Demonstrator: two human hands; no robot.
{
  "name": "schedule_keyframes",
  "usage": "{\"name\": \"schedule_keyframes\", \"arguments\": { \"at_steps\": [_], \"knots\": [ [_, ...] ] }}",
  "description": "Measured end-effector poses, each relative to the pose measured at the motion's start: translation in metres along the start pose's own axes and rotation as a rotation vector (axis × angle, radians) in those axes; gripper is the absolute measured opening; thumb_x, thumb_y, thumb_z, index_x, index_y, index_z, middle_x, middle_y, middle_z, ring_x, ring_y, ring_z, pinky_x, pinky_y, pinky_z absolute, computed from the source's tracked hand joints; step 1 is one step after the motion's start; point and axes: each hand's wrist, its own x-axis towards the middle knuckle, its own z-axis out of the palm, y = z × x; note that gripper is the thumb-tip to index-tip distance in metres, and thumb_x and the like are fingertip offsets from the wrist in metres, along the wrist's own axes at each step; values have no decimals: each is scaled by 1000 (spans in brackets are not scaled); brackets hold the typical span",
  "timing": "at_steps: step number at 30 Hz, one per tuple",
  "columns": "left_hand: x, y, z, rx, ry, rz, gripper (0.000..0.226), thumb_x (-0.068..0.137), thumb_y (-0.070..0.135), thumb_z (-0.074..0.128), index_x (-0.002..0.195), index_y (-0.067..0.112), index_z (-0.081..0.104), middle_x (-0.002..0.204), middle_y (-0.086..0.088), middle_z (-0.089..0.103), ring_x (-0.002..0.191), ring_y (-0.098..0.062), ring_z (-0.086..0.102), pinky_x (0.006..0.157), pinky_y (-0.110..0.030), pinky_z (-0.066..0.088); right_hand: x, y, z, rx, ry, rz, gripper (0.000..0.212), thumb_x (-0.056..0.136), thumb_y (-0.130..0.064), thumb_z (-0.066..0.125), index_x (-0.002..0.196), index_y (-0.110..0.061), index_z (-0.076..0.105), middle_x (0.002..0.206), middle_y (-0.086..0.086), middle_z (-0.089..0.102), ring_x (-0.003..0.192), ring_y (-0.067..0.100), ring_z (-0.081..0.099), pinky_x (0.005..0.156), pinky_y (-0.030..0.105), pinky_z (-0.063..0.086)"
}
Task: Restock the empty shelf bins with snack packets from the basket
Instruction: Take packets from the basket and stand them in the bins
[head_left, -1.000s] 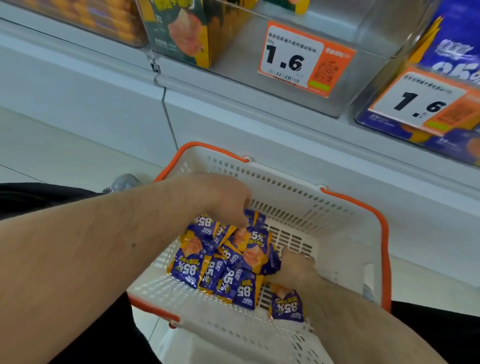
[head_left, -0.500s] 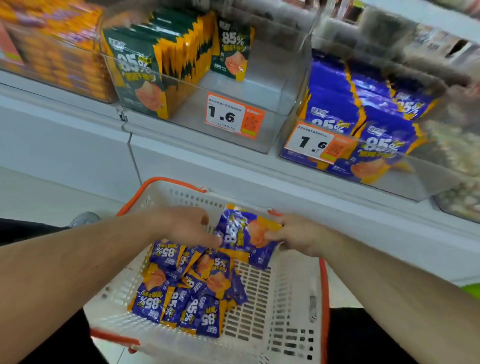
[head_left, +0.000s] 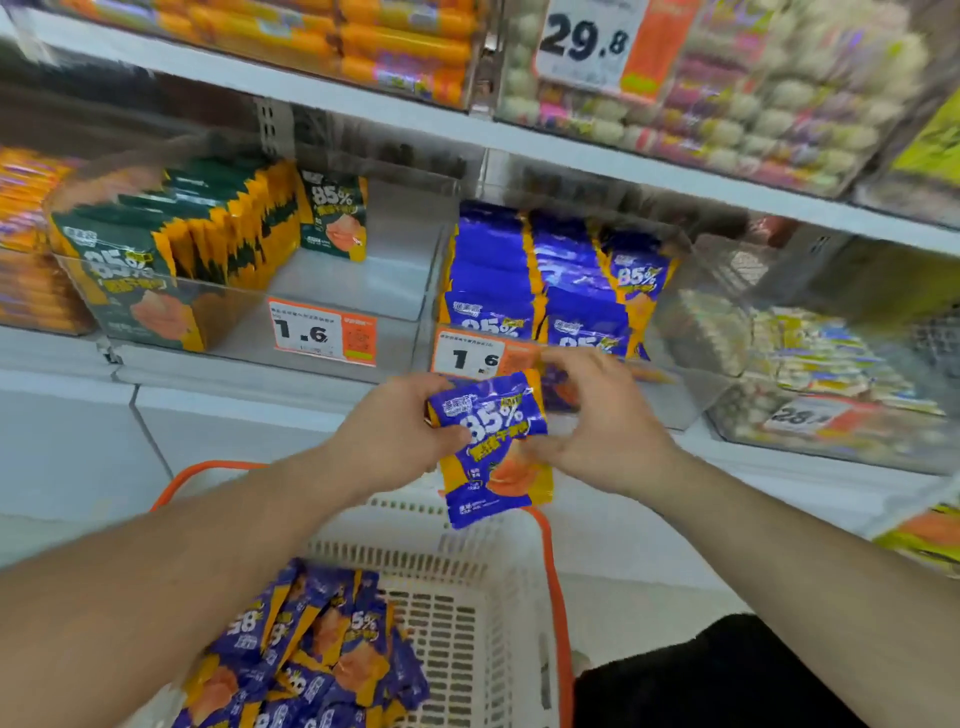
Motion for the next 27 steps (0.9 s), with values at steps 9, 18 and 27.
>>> {"name": "schedule_keyframes", "arguments": {
  "at_steps": [9,18,27],
  "knots": [
    [51,105,43,132,0,301,12,82,20,74,80,19,62,67,5,66,59,-10,60,57,-29,49,19,17,-73,-453,28,-118,50,65,-28,69,111,-15,54,104,3,52,101,25,50,86,37,37],
    [106,122,41,804,-53,395,96,73,73,62,150,27,28,156,5,32,141,-17,30,116,-45,25,70,66,-161,-446,287,117,20,81,-17,57,87,-13,38,92,7,40,94,34,46,71,35,28],
    [122,103,55,1089,-10,348,106,72,83,52,154,29,13,163,3,12,149,-18,12,121,-48,9,76,84,-132,-859,95,-26,34,80,-20,60,110,-7,50,111,16,52,100,35,53,81,39,41]
  ]
}}
